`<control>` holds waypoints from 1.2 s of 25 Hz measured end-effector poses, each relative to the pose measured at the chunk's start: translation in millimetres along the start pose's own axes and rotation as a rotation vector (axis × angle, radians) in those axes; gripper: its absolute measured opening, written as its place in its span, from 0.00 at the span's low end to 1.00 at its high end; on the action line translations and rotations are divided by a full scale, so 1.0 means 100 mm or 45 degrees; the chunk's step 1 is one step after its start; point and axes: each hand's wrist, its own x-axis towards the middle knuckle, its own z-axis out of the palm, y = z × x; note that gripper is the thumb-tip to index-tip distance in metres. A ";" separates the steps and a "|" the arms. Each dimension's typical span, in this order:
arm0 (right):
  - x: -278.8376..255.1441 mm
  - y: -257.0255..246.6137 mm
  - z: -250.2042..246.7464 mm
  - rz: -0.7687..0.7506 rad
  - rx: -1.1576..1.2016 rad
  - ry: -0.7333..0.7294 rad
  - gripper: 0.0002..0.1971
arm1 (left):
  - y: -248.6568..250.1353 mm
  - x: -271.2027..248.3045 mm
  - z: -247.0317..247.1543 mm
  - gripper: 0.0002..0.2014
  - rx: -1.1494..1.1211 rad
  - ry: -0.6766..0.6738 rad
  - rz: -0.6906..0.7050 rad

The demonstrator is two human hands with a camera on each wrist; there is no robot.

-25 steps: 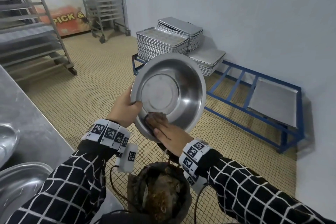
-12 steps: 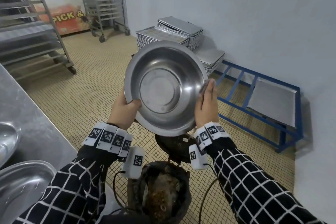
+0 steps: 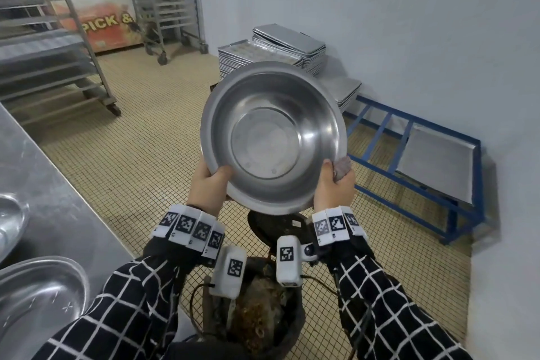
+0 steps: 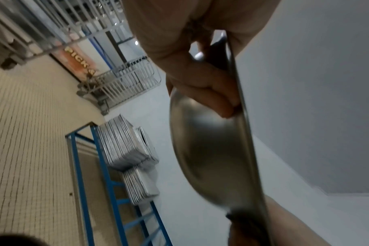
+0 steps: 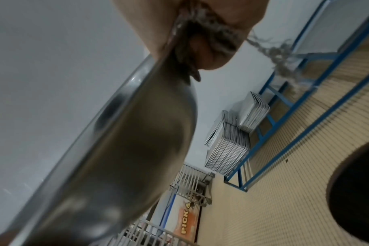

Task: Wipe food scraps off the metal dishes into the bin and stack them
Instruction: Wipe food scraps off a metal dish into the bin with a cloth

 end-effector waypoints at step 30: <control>0.27 -0.25 -0.14 -0.033 -0.080 -0.358 0.09 | -0.16 0.18 -0.12 0.39 -0.355 -0.180 0.051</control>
